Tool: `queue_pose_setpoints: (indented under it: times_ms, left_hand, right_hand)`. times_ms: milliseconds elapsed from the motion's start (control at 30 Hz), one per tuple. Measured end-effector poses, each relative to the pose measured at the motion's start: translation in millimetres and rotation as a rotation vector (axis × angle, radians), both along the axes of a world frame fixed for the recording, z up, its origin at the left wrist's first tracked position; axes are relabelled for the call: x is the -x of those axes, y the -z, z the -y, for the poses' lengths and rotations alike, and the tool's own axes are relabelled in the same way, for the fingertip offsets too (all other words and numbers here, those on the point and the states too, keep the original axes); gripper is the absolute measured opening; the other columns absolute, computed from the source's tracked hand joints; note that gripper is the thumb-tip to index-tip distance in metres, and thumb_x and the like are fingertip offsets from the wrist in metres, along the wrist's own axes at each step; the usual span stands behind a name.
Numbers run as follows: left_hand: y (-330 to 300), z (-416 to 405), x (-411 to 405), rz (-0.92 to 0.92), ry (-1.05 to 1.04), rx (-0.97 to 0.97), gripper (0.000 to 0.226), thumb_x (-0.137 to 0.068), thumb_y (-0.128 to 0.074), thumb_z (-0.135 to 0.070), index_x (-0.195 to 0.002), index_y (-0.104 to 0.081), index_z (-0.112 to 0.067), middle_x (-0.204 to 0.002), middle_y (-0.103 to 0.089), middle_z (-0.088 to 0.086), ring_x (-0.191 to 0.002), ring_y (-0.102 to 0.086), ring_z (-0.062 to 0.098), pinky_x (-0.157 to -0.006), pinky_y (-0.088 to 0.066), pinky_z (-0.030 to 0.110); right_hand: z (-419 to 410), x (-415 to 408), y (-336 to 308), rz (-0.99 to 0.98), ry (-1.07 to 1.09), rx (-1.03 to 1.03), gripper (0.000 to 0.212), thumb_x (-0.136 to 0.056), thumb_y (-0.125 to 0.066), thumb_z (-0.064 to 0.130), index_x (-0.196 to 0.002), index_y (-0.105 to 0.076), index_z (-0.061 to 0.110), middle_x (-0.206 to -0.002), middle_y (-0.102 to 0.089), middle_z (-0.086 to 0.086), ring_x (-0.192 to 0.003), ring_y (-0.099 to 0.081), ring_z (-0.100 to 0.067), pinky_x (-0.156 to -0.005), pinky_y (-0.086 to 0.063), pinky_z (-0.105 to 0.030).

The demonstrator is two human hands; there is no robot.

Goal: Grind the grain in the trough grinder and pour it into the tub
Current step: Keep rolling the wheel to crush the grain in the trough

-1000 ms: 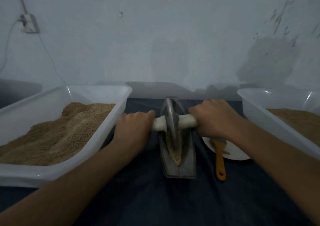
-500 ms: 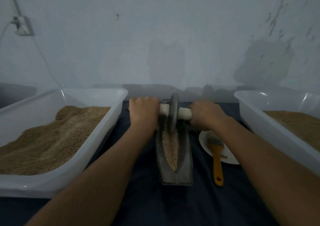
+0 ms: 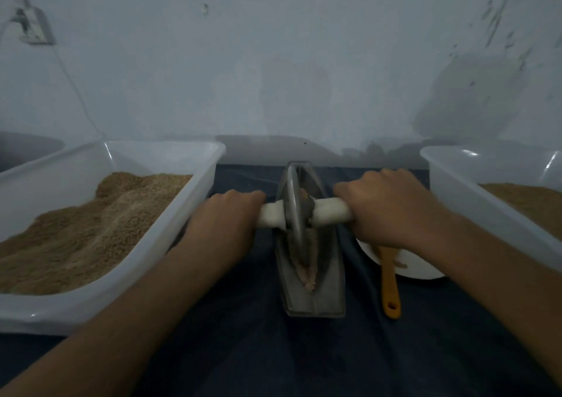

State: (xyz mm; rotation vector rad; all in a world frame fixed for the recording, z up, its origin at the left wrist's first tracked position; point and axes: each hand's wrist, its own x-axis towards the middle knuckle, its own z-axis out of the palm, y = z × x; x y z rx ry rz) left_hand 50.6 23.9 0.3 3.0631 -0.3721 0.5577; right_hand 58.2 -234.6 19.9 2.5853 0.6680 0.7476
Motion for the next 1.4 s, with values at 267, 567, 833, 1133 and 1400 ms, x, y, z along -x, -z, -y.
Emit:
queue_pose_setpoints:
  times_ms: [267,567,833,1133,1400]
  left_hand:
    - [-16,39,-55,0.188,-0.123,-0.139,0.012,-0.098,-0.062,-0.02,-0.108,-0.055,-0.02,-0.103,-0.07,0.004,-0.097,-0.069,0.028,-0.076,-0.04,0.036]
    - [3,-10,22,0.075,0.056,-0.1,0.048,-0.087,-0.073,-0.031,-0.093,-0.026,-0.04,-0.093,-0.058,-0.01,-0.076,-0.049,0.01,-0.065,-0.034,0.028]
    - [-8,19,-64,0.058,-0.08,-0.033,0.018,-0.093,-0.066,-0.016,-0.11,-0.061,-0.019,-0.109,-0.069,0.008,-0.101,-0.068,0.031,-0.082,-0.054,0.04]
    - [2,-2,-18,0.034,0.028,-0.026,0.028,-0.09,-0.068,-0.019,-0.11,-0.053,-0.031,-0.103,-0.067,-0.002,-0.092,-0.067,0.023,-0.068,-0.045,0.035]
    - [-2,7,2,0.07,0.034,-0.014,0.033,-0.089,-0.071,-0.019,-0.114,-0.056,-0.034,-0.105,-0.067,-0.002,-0.096,-0.067,0.024,-0.067,-0.039,0.034]
  right_hand:
    - [-16,-67,-7,-0.323,0.349,-0.212,0.025,-0.086,-0.07,0.04,-0.106,-0.066,0.026,-0.096,-0.067,0.0,-0.081,-0.062,-0.02,-0.063,-0.045,-0.032]
    - [6,32,6,0.144,-0.104,-0.12,0.044,-0.048,-0.087,0.024,-0.071,-0.049,0.022,-0.053,-0.021,0.008,-0.042,-0.018,-0.017,-0.052,-0.006,-0.02]
    - [-17,-56,-5,-0.127,0.285,-0.139,0.019,-0.084,-0.069,0.041,-0.098,-0.064,0.028,-0.089,-0.065,0.003,-0.075,-0.056,-0.02,-0.063,-0.037,-0.031]
    - [-15,-4,-7,-0.018,0.153,-0.041,0.021,-0.082,-0.069,0.044,-0.091,-0.053,0.033,-0.078,-0.054,0.005,-0.07,-0.056,-0.022,-0.059,-0.027,-0.031]
    - [-9,16,6,0.046,0.114,-0.08,0.034,-0.064,-0.081,0.039,-0.073,-0.05,0.03,-0.06,-0.024,0.009,-0.052,-0.025,-0.017,-0.053,-0.009,-0.024]
